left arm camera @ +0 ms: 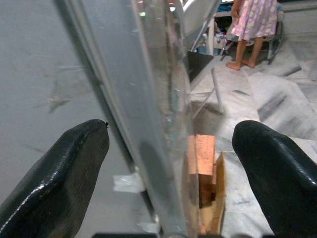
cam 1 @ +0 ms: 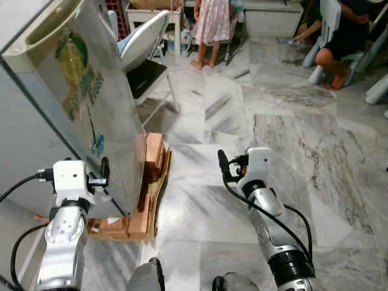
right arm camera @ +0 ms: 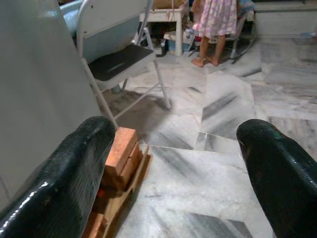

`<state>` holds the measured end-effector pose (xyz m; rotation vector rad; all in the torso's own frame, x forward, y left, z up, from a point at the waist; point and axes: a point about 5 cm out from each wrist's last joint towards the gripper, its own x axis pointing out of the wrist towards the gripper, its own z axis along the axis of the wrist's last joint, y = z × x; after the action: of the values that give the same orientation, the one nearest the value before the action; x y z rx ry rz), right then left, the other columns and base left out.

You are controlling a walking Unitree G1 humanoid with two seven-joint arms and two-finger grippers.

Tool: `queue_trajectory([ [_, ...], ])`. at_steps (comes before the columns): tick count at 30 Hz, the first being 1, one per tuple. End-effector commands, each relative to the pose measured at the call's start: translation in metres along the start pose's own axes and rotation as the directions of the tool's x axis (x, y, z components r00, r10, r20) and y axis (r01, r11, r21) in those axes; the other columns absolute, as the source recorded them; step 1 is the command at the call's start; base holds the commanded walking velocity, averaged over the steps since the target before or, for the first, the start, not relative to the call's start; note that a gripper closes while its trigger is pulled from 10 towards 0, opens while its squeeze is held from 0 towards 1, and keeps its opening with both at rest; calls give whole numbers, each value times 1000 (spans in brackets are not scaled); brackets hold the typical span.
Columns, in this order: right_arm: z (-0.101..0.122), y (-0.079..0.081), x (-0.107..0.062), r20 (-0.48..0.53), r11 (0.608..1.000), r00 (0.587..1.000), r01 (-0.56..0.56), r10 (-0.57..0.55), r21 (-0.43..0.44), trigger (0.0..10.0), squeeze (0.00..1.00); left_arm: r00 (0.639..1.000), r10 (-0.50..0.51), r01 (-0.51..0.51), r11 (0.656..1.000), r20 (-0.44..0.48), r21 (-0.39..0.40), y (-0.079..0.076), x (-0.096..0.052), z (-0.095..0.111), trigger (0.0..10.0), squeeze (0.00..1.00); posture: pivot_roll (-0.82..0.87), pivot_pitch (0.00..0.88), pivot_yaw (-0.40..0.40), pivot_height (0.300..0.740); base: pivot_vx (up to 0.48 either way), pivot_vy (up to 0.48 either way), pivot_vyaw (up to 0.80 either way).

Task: Restocking fridge

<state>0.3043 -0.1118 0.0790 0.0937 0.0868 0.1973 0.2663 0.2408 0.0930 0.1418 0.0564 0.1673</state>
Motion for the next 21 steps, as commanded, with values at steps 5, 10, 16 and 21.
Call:
queue_trajectory([
  [5,11,-1,3,30,1000,1000,-3,3,-1,10000,0,1000,16,-16,1000,-5,-6,7,9,0,10000,0,21,142,-14,740,0,0,0],
  [10,9,-3,-1,21,1000,1000,0,0,-6,10000,0,1000,5,-5,1000,-10,-19,5,22,1,10000,0,3,143,-13,740,0,0,0],
  [16,8,-4,-7,7,1000,1000,-12,12,-23,10000,0,1000,-21,21,1000,0,-22,0,31,7,10000,0,-6,147,-15,740,0,0,0],
  [21,-6,-14,-13,-77,998,997,18,-23,-63,10000,0,999,-24,24,1000,-31,-11,-6,40,5,10000,0,-8,150,-15,740,0,0,0],
])
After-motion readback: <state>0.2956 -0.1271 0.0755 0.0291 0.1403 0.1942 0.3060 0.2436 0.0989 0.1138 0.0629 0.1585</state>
